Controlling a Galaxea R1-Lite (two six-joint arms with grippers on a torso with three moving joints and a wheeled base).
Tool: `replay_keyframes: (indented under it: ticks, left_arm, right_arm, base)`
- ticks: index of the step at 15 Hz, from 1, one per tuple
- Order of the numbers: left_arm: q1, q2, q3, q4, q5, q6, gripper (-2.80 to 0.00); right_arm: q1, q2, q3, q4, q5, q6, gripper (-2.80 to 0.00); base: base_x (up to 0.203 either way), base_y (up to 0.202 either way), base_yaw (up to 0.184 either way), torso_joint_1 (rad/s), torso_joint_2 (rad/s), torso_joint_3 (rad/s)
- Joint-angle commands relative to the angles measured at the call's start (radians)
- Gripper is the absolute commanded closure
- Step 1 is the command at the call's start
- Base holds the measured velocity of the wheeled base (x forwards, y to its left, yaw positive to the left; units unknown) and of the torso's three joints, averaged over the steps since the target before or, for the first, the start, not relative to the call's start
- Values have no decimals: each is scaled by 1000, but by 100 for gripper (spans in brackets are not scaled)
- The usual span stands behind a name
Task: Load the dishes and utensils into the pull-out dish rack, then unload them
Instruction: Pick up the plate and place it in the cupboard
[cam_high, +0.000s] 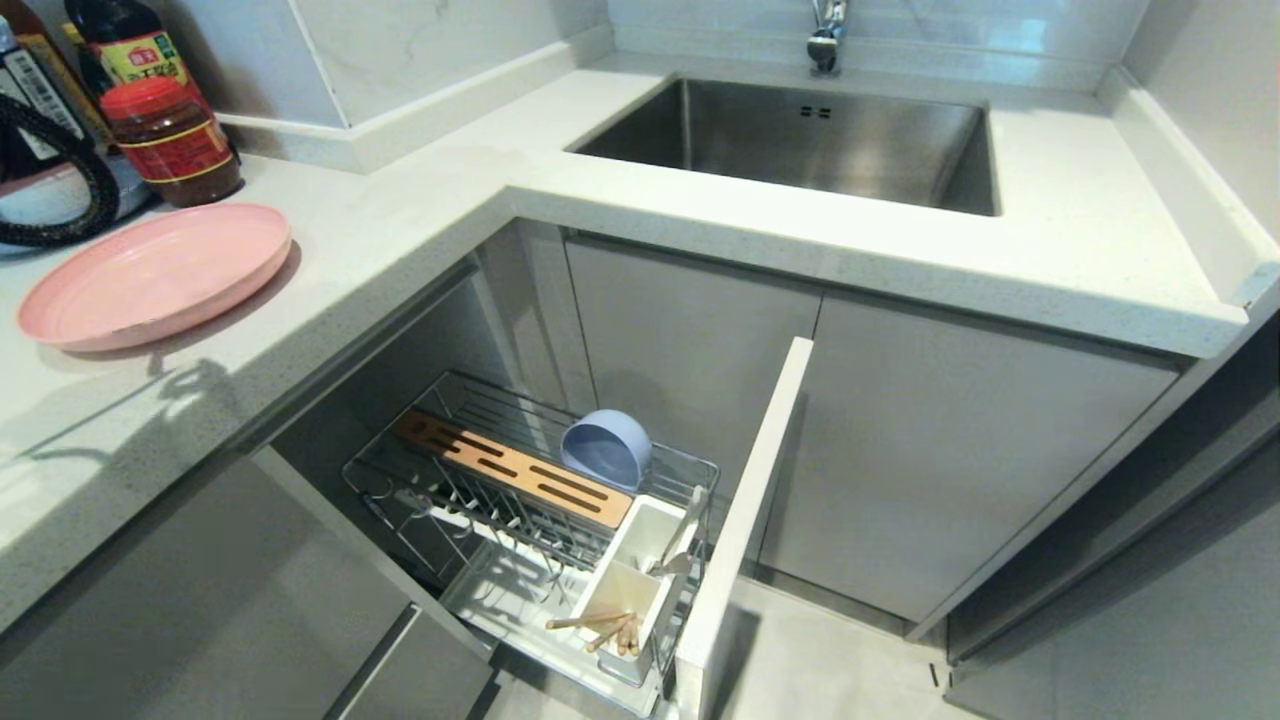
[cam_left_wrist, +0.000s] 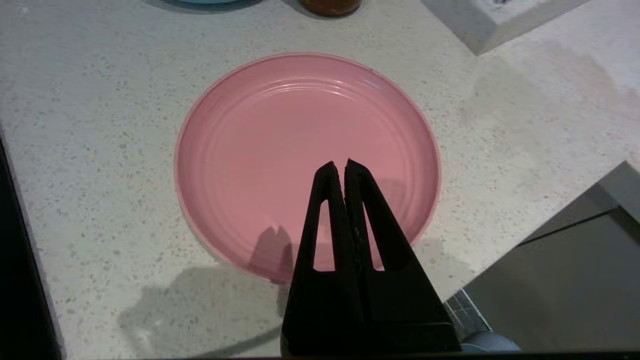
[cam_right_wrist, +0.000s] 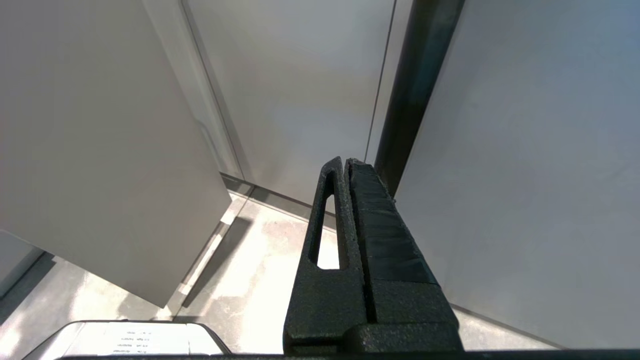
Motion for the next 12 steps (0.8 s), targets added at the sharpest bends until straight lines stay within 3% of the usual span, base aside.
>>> replay_keyframes:
  ticks: [1, 3, 6, 7, 12]
  left_arm:
    - [32, 34, -23, 14, -9, 3, 0]
    - [47, 68, -75, 105, -92, -1, 0]
    - [89, 101, -149, 195, -337, -4, 0]
    - [99, 126, -163, 205, -367, -3, 0]
    - [104, 195, -177, 203, -315, -5, 0]
  right_arm:
    - [0, 0, 0, 0, 0, 0, 0]
    - [0, 0, 0, 0, 0, 0, 0]
    - [0, 0, 0, 0, 0, 0, 0]
    - [0, 0, 0, 0, 0, 0, 0]
    - [0, 0, 0, 0, 0, 0, 0]
  base:
    - [0, 0, 0, 0, 0, 0]
    - [0, 0, 0, 0, 0, 0]
    - [0, 0, 0, 0, 0, 0]
    - [0, 0, 0, 0, 0, 0]
    - [0, 0, 0, 0, 0, 0]
